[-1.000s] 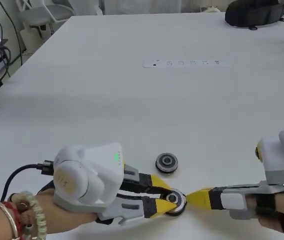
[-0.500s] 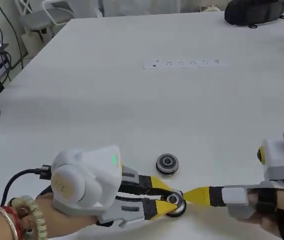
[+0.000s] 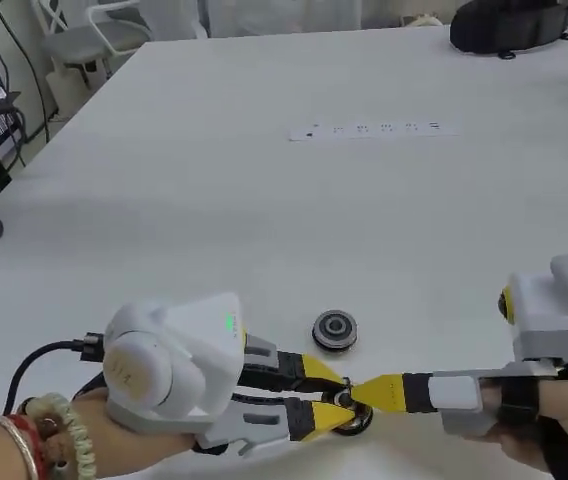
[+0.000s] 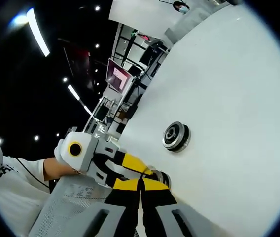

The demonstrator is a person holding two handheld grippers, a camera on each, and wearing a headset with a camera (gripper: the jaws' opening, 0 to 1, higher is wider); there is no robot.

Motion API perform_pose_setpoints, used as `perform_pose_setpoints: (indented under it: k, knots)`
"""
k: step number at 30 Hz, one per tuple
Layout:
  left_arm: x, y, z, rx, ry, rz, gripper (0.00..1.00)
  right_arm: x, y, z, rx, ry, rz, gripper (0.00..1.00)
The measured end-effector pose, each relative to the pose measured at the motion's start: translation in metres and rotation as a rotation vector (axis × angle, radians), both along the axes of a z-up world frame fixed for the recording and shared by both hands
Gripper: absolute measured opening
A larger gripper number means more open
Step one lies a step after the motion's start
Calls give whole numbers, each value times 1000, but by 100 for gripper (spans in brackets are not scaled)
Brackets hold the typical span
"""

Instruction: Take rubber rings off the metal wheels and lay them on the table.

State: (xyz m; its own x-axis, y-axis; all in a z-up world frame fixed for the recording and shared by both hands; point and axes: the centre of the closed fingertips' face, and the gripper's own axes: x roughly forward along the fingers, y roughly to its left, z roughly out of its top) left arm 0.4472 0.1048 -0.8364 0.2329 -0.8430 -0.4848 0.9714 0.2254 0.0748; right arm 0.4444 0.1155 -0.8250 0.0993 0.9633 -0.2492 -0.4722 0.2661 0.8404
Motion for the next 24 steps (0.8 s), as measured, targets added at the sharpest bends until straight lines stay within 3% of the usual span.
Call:
perform_pose_setpoints:
  k: [1,3,4,11,13,15,18,24]
  knots:
    - [0,0,0,0,-1,2,7,-1,1,3,14,14,1,0]
    - [0,-1,1,1,-3,2,7,0,-1,-5,-59,-54,24,0]
    - [0,-1,1,1,-3,2,7,1,-2,-9,-88,-56,23,0]
    - [1,1,1,-38,6,15,7,2,-7,-13,-89,-31,9,0]
    - [1,0,1,-42,21,18,7,3,-8,-13,-92,-32,7,0]
    - [1,0,1,-38,29,16,8,4,-10,-17,-121,-45,9,0]
    - [-1,0,1,-39,65,24,9,4,-10,-13,-118,-45,15,0]
    - [0,2,3,-14,73,24,10,6,-17,-8,-144,-77,20,0]
